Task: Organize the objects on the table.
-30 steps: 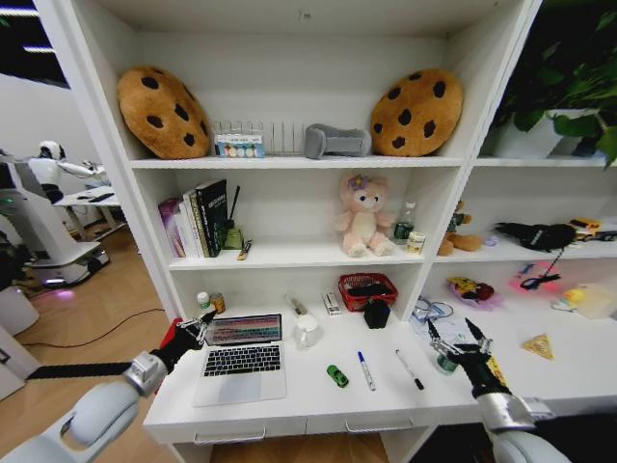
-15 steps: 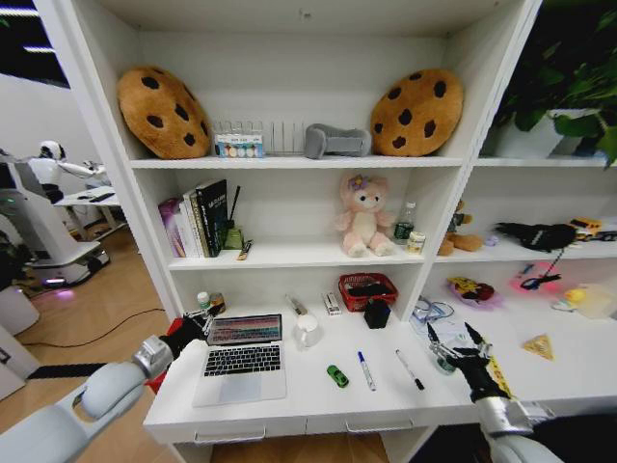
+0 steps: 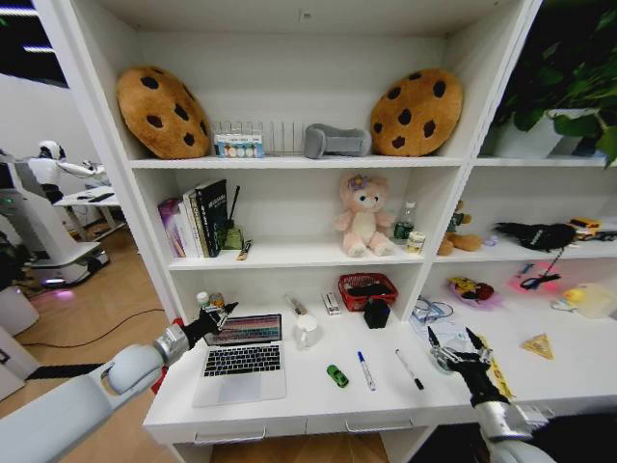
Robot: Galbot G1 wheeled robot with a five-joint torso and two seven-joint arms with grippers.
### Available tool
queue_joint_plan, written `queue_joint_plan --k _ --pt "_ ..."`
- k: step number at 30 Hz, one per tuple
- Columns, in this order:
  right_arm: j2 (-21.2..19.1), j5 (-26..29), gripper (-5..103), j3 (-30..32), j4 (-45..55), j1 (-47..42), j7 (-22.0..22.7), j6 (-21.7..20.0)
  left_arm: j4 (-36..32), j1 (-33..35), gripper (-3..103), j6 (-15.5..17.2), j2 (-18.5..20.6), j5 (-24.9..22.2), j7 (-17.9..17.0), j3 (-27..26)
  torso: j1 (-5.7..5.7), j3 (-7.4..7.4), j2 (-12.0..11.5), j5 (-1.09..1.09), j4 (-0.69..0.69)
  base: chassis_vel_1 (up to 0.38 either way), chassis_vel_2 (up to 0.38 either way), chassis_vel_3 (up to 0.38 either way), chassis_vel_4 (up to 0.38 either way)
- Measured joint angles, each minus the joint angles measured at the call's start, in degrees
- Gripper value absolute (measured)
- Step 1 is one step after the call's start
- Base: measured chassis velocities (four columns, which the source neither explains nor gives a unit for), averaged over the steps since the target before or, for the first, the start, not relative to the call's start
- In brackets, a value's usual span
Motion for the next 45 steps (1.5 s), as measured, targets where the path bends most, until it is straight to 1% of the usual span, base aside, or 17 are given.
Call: queue_joint_plan --k 1,3,4,6,9,15,21,23,25,26,28,29,30,31,35,43,45 --pt "0.10 0.00 100 -0.03 -0.19 0.00 -0.02 0.09 1.78 -3.95 0 0.00 -0.20 -0.41 0.12 3.52 0.00 0.00 0.01 0.01 0.00 0.000 0.000 0.000 0.000" --pt "0.20 -0.01 100 -0.10 -0.36 -0.02 -0.07 0.26 3.45 -8.07 0 -0.01 -0.73 -0.80 0.23 7.54 0.00 0.00 0.00 0.00 -0.01 0.000 0.000 0.000 0.000" --pt "0.20 -0.01 100 -0.10 -0.36 -0.02 -0.07 0.26 3.45 -8.07 0 -0.01 -0.73 -0.80 0.23 7.54 0.00 0.00 0.00 0.00 -0.01 0.000 0.000 0.000 0.000" --pt "0.54 -0.06 100 -0.22 -0.60 -0.06 -0.11 0.45 5.10 -12.33 0 -0.02 -1.52 -0.97 0.22 13.02 0.01 0.00 0.00 0.00 -0.01 0.000 0.000 0.000 0.000" --pt "0.91 -0.13 100 -0.25 -0.65 -0.10 -0.13 0.61 5.73 -13.98 0 -0.08 -1.98 -0.57 0.22 15.54 0.00 0.00 0.00 0.01 -0.01 0.000 0.000 0.000 0.000" --pt "1.26 -0.24 100 -0.25 -0.99 -0.67 -0.23 1.33 6.27 -14.39 0 -0.23 -2.09 -0.33 0.27 16.88 0.00 0.00 0.00 0.00 -0.01 0.000 0.000 0.000 0.000" --pt "1.05 -0.25 100 -0.23 -1.58 -0.82 -0.29 1.86 5.87 -12.69 0 -1.35 -0.43 0.64 0.37 17.32 0.00 -0.01 0.00 0.01 -0.02 0.000 0.000 0.000 0.000" --pt "0.98 -0.26 100 -0.26 -1.61 -0.70 -0.30 1.86 5.19 -11.09 0 -1.59 0.13 1.18 0.46 16.55 0.00 -0.01 0.01 0.02 -0.01 0.000 0.000 0.000 0.000" --pt "0.89 -0.28 100 -0.42 -1.69 -0.46 -0.29 1.87 3.24 -6.01 0 -1.86 1.38 2.36 0.74 13.29 -0.01 -0.02 0.01 0.02 -0.02 0.000 0.000 0.000 0.000" --pt "0.89 -0.28 100 -0.42 -1.69 -0.46 -0.29 1.87 3.24 -6.01 0 -1.86 1.38 2.36 0.74 13.29 -0.01 -0.02 0.01 0.02 -0.02 0.000 0.000 0.000 0.000" --pt "1.00 -0.47 100 -0.64 -1.73 -0.32 -0.26 1.87 0.79 1.79 0 -1.73 2.86 3.09 0.88 7.24 0.00 0.00 0.00 -0.04 0.00 0.000 0.000 0.000 0.000" --pt "1.00 -0.47 100 -0.64 -1.73 -0.32 -0.26 1.87 0.79 1.79 0 -1.73 2.86 3.09 0.88 7.24 0.00 0.00 0.00 -0.04 0.00 0.000 0.000 0.000 0.000" --pt "1.11 -0.59 100 -0.79 -1.77 -0.26 -0.27 1.90 -0.64 5.86 0 -1.89 3.99 3.96 0.89 4.38 0.00 0.00 0.00 -0.01 0.03 0.000 0.000 0.000 0.000" --pt "1.11 -0.59 100 -0.79 -1.77 -0.26 -0.27 1.90 -0.64 5.86 0 -1.89 3.99 3.96 0.89 4.38 0.00 0.00 0.00 -0.01 0.03 0.000 0.000 0.000 0.000" --pt "1.37 -0.88 100 -1.22 -1.81 0.05 -0.22 1.97 -3.37 11.87 0 -3.09 5.52 6.34 0.57 1.12 0.00 0.00 0.00 -0.01 0.00 0.000 0.000 0.000 0.000" --pt "1.33 -0.87 100 -0.98 -1.34 -0.07 -0.09 2.04 -4.61 17.57 0 -3.17 4.21 7.94 -0.31 -2.54 0.00 0.00 0.00 -0.01 -0.01 0.000 0.000 0.000 0.000" --pt "1.16 -0.54 100 -0.46 -1.41 -0.55 -0.05 2.47 -5.09 22.42 0 -3.14 3.21 9.28 -0.54 -4.79 0.00 0.00 0.00 0.00 -0.02 0.000 0.000 0.000 0.000"
